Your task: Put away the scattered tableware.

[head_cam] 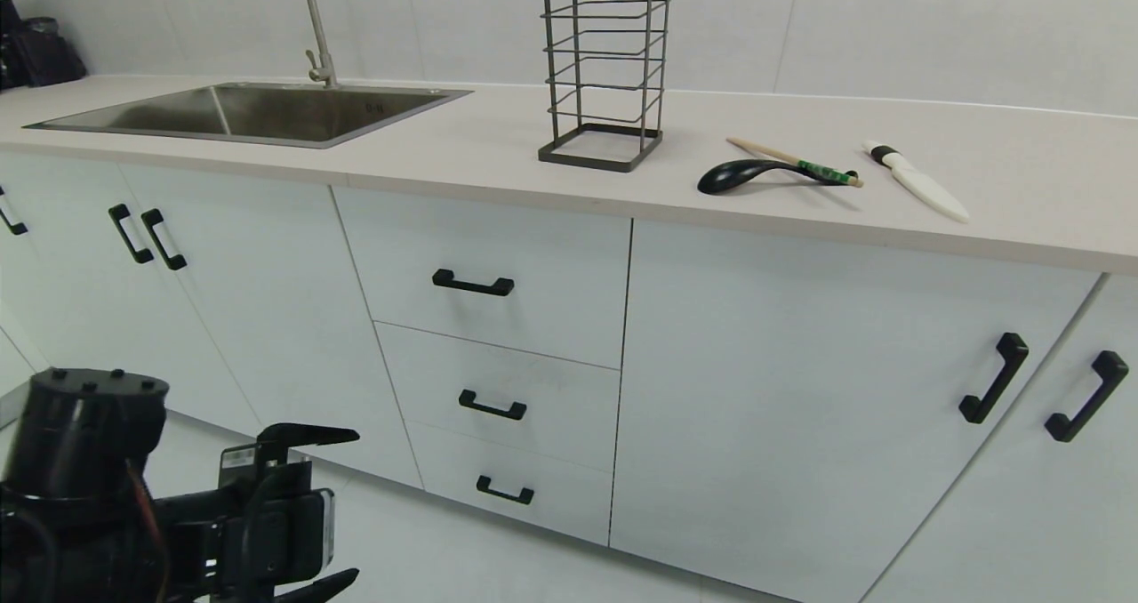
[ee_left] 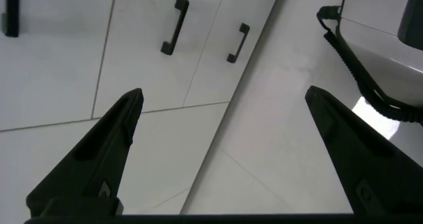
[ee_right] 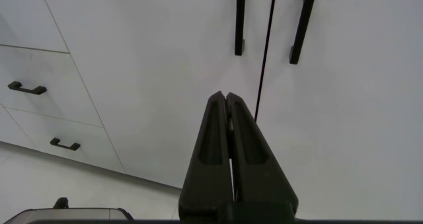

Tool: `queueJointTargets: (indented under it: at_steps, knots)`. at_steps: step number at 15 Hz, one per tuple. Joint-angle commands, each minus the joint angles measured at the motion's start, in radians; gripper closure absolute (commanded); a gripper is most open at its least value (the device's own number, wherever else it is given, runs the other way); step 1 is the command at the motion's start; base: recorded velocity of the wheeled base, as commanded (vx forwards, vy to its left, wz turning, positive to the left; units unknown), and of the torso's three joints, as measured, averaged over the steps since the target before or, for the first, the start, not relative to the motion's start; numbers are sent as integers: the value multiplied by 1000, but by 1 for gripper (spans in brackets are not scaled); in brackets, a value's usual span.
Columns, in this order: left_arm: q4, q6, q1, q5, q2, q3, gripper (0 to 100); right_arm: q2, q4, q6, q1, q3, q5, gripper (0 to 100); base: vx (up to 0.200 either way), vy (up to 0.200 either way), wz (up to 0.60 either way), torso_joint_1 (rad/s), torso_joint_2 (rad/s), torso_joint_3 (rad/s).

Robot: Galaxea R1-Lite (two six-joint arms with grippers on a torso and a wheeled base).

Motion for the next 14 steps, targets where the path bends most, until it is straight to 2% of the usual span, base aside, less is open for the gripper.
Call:
queueJointTargets:
  at_steps: [1, 3, 5, 7, 14]
  knots:
    - [-16, 1, -6, 9, 102, -20, 0, 1, 0, 0, 0, 0, 0, 100, 0, 0, 0, 0, 0, 0]
    - [-32, 2, -13, 10, 128, -26, 0, 1, 1, 0, 0, 0, 0, 100, 0, 0, 0, 0, 0, 0]
    - [-88, -1, -54, 41, 220, -45, 0, 1, 0, 0, 0, 0, 0, 100, 0, 0, 0, 0, 0, 0]
    - [-121, -4, -72, 52, 257, -49, 0, 1, 1, 0, 0, 0, 0, 100, 0, 0, 0, 0, 0, 0]
    - [-183, -2, -72, 53, 340, -46, 0, 1, 0, 0, 0, 0, 0, 100, 0, 0, 0, 0, 0, 0]
